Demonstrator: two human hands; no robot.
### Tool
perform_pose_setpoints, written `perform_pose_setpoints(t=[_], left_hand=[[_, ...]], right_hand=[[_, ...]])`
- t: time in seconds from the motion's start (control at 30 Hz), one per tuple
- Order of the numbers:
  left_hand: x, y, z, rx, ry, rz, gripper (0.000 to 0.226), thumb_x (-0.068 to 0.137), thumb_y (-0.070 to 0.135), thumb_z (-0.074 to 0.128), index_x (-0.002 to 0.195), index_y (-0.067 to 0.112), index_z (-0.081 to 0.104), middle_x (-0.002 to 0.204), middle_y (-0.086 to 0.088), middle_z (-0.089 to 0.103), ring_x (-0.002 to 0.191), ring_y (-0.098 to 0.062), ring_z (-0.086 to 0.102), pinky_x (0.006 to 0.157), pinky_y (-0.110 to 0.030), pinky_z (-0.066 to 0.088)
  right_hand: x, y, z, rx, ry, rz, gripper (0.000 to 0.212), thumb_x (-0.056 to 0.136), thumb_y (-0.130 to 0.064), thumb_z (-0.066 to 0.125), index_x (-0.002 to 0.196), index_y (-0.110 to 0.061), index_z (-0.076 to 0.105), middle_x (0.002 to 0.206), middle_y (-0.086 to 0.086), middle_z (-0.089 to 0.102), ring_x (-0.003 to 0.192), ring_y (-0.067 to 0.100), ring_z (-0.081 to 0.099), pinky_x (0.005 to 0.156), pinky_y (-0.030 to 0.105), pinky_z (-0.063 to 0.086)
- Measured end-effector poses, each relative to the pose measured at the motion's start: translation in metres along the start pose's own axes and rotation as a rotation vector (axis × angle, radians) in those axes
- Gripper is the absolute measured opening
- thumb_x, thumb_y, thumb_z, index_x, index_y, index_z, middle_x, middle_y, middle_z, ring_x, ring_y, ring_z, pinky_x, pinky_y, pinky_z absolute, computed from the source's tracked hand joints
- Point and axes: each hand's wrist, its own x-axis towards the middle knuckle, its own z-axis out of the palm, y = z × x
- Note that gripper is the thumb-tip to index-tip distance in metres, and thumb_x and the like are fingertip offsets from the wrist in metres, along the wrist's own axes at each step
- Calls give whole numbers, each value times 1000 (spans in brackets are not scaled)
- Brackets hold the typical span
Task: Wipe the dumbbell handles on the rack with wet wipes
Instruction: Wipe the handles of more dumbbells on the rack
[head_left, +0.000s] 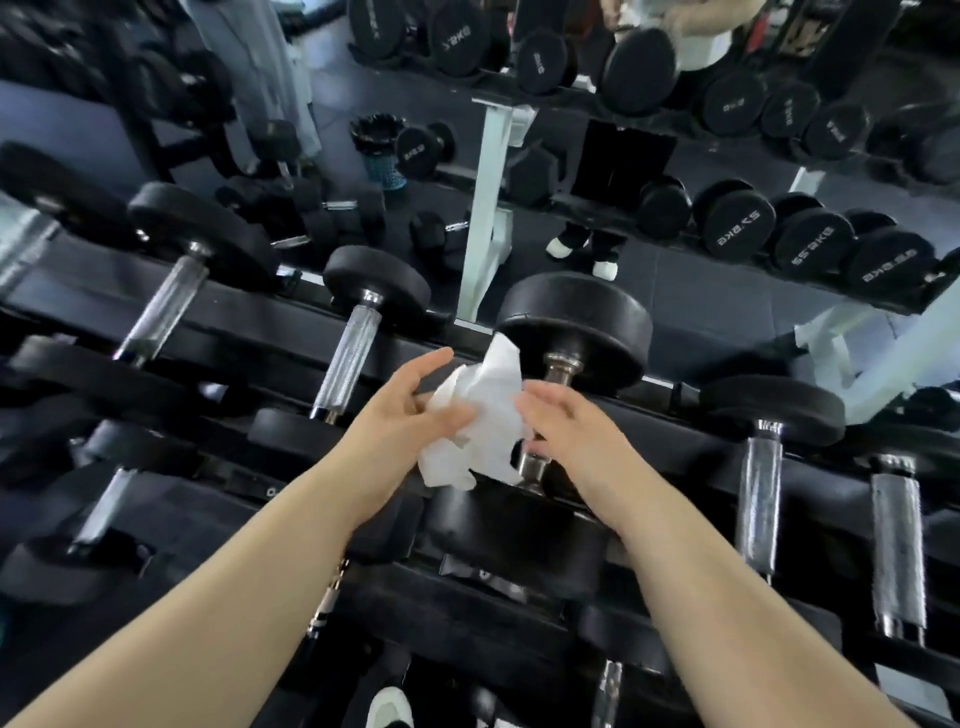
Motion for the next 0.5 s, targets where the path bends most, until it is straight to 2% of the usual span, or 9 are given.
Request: perform_pose_setpoints(t=[0.03, 0.1, 0.2, 0.27, 0.3, 0.37, 0.43, 0.5], left_hand=[[-4, -1, 0, 72, 25, 6, 45, 83, 5, 61, 115, 34, 46, 77, 4, 68, 69, -11, 66, 64, -29, 56], [-8, -5, -2, 229, 113, 11, 49, 83, 7, 63, 118, 35, 43, 89, 0, 66, 78, -15, 64, 68, -28, 53], [-12, -10, -11, 428, 282, 28, 41, 83, 9, 64, 111, 34, 47, 88, 8, 61, 82, -13, 60, 72, -24, 51], [-14, -11, -22, 460, 351, 1, 19, 82, 11, 66, 93, 25, 59, 78, 10, 60, 74, -11, 58, 67, -21, 49], [-15, -11, -28, 452, 364, -31, 11, 81, 13, 67, 80, 23, 61, 72, 7, 60, 67, -11, 57, 61, -21, 48], [-16, -12, -42, 347, 330, -112, 16, 81, 15, 68, 67, 17, 60, 64, 0, 60, 56, -15, 55, 53, -25, 46], [-15, -10, -54, 111, 259, -144, 17, 83, 13, 64, 67, 11, 58, 64, -4, 64, 51, -14, 59, 49, -24, 49], [-13, -8, -65, -51, 183, -138, 17, 87, 10, 58, 70, 9, 58, 65, -3, 68, 54, -13, 64, 52, -24, 54]], right_hand=[[5, -4, 4, 0, -101, 17, 18, 89, -22, 53, 106, -18, 58, 107, 2, 63, 97, 16, 60, 89, 30, 49], [12, -6, 12, -28, -202, 19, 9, 88, -14, 55, 93, -18, 61, 94, 4, 66, 93, 22, 62, 88, 37, 50], [19, -4, 21, -11, -162, -24, 18, 87, -1, 54, 85, -18, 62, 85, 0, 65, 79, 15, 62, 72, 24, 54], [21, -6, 25, 46, -150, -22, 21, 87, 0, 52, 85, -19, 61, 84, -3, 65, 76, 11, 61, 65, 19, 53], [22, -6, 28, 73, -144, -10, 20, 88, -1, 51, 85, -19, 61, 85, -2, 65, 78, 12, 61, 67, 21, 53], [29, -6, 35, 179, -120, 52, 16, 90, -4, 49, 89, -16, 61, 89, 2, 65, 82, 16, 62, 71, 26, 52], [35, -7, 45, 350, -141, 166, 14, 93, -13, 48, 98, -9, 60, 94, 7, 66, 85, 19, 63, 74, 29, 53], [39, -10, 55, 439, -272, 262, 27, 94, -24, 45, 107, -6, 60, 98, 8, 67, 90, 21, 64, 76, 30, 53]])
